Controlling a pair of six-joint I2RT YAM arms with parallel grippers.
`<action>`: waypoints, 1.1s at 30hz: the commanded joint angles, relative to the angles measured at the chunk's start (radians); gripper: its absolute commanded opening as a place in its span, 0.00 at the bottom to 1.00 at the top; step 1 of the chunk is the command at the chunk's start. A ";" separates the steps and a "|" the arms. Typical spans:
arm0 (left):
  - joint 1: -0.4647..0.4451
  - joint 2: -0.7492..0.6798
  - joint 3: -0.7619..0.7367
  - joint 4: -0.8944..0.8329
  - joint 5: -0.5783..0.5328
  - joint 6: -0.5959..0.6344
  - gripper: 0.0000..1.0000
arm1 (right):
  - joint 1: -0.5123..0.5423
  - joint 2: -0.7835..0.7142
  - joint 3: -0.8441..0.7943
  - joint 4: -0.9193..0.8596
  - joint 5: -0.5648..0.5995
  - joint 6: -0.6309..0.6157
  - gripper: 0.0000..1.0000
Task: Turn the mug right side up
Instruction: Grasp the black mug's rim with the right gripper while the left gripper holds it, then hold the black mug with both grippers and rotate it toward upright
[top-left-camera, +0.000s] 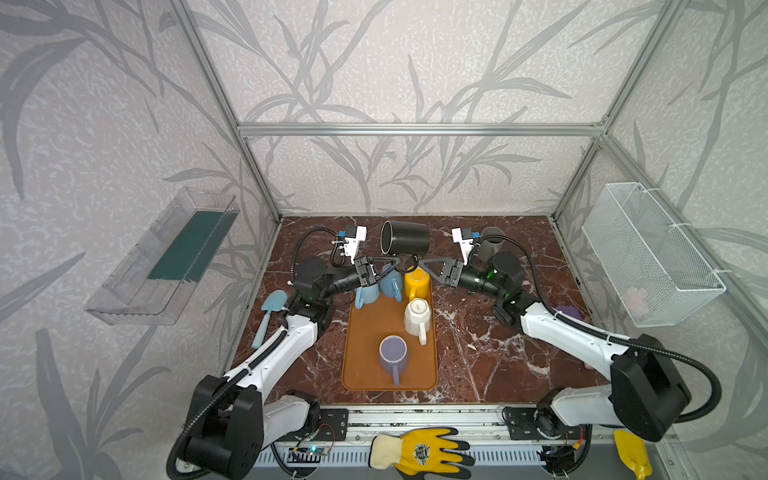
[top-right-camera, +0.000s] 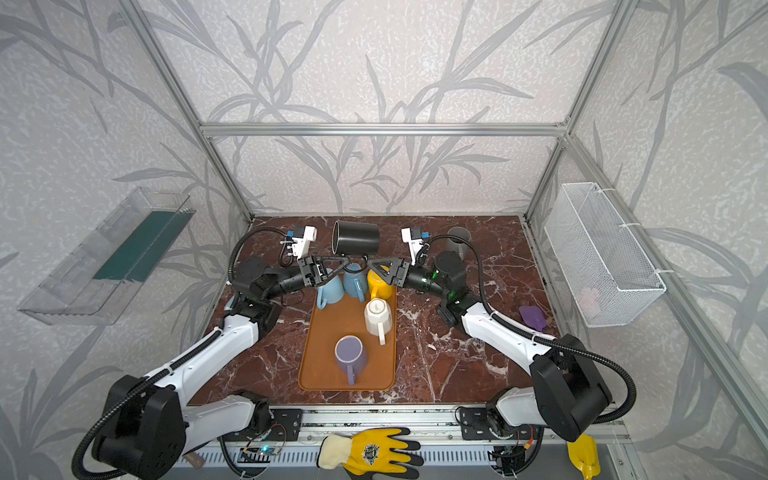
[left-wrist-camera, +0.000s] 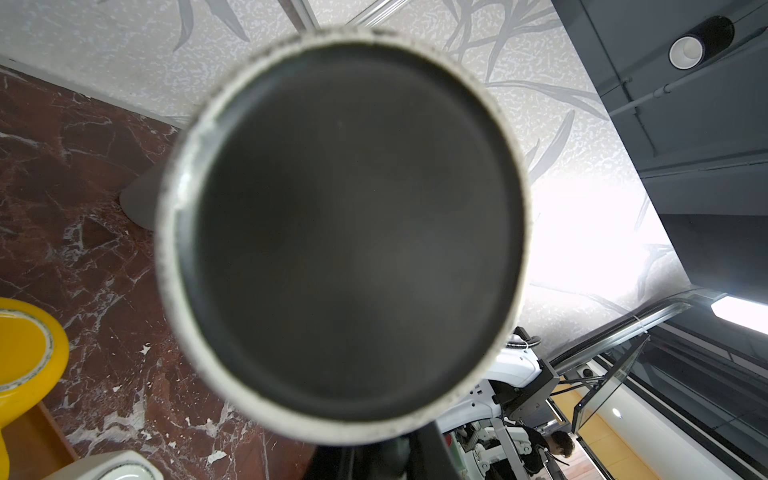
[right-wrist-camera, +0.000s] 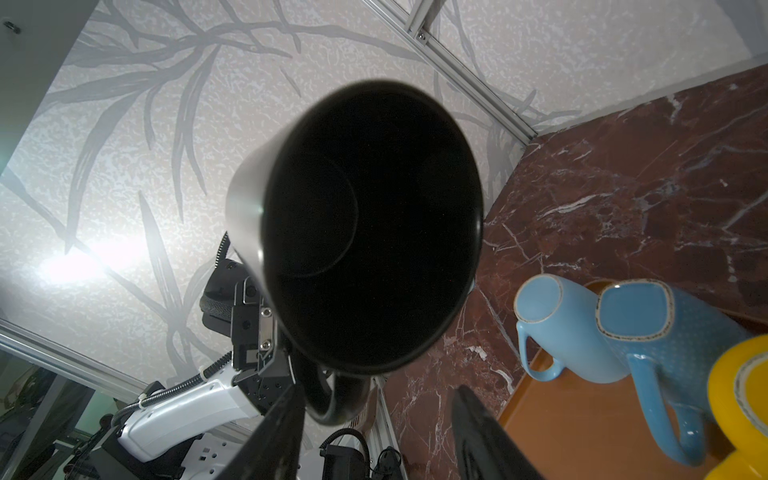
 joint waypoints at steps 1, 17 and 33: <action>0.003 -0.026 0.010 0.147 0.022 -0.013 0.00 | 0.010 0.016 0.046 0.078 -0.028 0.017 0.57; 0.003 0.017 -0.003 0.276 0.034 -0.092 0.00 | 0.040 0.112 0.098 0.254 -0.052 0.120 0.42; 0.003 0.078 -0.040 0.335 0.042 -0.105 0.00 | 0.043 0.166 0.110 0.411 -0.039 0.202 0.26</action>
